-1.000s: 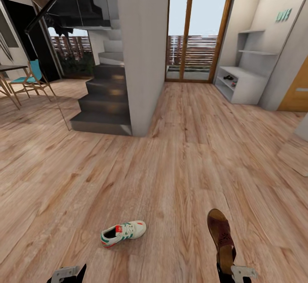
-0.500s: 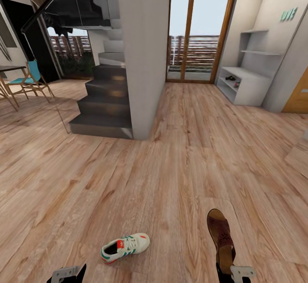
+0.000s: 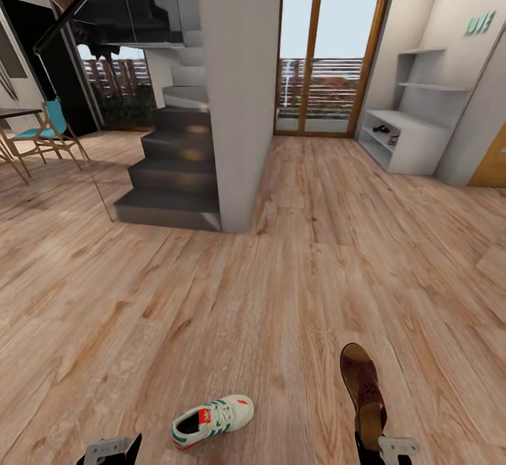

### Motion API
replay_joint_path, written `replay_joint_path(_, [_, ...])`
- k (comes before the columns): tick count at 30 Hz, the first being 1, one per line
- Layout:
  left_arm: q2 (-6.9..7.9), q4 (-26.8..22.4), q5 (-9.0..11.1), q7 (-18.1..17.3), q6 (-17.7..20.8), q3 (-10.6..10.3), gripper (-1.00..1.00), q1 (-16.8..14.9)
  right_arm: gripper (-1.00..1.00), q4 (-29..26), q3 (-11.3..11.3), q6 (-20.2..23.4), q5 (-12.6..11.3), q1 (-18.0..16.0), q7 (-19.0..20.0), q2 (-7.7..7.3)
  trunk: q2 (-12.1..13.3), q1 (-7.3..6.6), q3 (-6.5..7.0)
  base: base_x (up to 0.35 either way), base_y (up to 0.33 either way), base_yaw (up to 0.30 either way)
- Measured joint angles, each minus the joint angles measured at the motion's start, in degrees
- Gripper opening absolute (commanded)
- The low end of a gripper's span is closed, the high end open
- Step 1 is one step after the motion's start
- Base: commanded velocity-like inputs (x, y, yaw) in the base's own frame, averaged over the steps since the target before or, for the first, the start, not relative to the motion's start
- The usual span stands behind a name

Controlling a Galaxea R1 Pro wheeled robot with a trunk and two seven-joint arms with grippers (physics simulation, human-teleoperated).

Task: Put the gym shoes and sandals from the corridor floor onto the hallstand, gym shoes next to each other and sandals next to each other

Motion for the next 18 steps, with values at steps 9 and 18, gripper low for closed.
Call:
replay_joint_path(9, [0.0,0.0,0.0,0.0,-0.1,0.0,1.0,0.0,-1.0,0.0,0.0,0.0,0.0,0.0,0.0,0.01,0.0,0.02,0.0,0.063,0.05,0.0])
replay_joint_path(18, [0.0,0.0,0.0,0.0,0.0,0.0,1.0,0.0,-1.0,-0.1,0.0,-0.1,0.0,0.0,0.0,0.02,0.0,0.01,0.0,0.07,0.009,0.0])
